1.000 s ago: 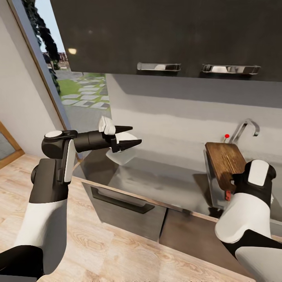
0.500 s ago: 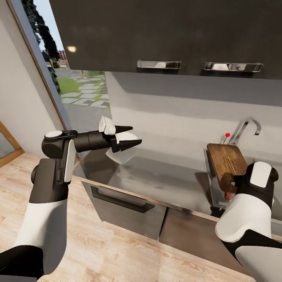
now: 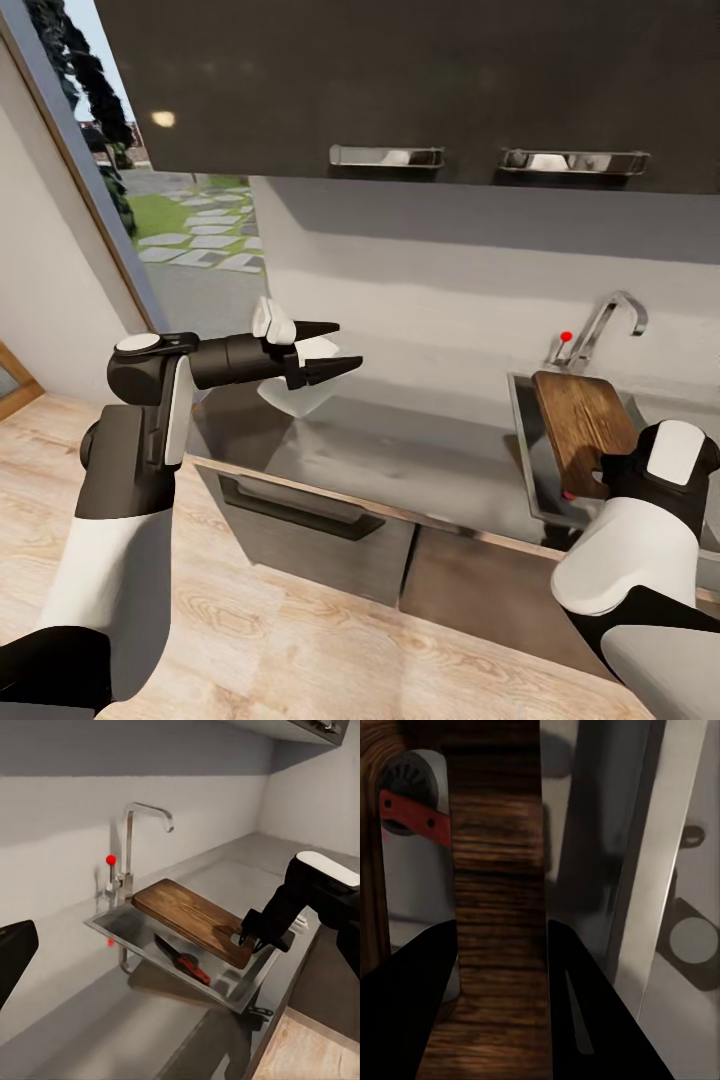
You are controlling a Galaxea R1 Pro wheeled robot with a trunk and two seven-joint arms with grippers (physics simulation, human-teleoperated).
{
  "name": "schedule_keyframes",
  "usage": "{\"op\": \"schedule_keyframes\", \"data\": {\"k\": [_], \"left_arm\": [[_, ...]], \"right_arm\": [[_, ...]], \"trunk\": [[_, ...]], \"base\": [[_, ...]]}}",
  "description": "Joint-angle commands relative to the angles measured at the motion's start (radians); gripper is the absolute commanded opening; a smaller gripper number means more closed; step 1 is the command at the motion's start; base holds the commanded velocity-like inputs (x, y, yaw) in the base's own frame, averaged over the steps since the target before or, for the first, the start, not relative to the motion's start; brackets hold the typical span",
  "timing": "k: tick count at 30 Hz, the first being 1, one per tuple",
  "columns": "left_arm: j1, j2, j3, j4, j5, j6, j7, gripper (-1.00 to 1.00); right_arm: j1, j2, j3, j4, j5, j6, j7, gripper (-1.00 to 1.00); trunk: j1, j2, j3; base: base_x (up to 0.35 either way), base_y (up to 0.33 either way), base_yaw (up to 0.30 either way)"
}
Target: In the kitchen, take the Vidalia onion out of the sink, dice it on the chopping board with the paring knife, put the diced onion into the bowl on the countertop, then place both the paring knife and the chopping board into the sink.
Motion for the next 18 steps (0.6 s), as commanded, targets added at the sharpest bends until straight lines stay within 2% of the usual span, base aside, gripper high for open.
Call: {"op": "schedule_keyframes", "data": {"k": [1, 14, 18], "left_arm": [[-0.001, -0.001, 0.001, -0.001, -0.005, 0.010, -0.007, 1.00], [-0.001, -0.001, -0.002, -0.001, -0.005, 0.011, -0.007, 1.00], [-0.001, -0.002, -0.001, -0.001, -0.005, 0.011, -0.007, 1.00]], "right_arm": [[-0.002, 0.000, -0.002, -0.002, -0.004, 0.009, -0.005, -1.00], [-0.001, -0.002, -0.003, -0.002, -0.003, 0.010, -0.005, -1.00], [-0.002, -0.002, -0.003, -0.002, -0.003, 0.010, -0.005, -1.00]], "trunk": [[0.001, -0.002, -0.002], [0.001, -0.002, -0.002], [0.001, -0.002, -0.002]], "base": [[0.000, 0.000, -0.020], [0.003, 0.000, -0.004], [0.187, 0.000, 0.000]]}}
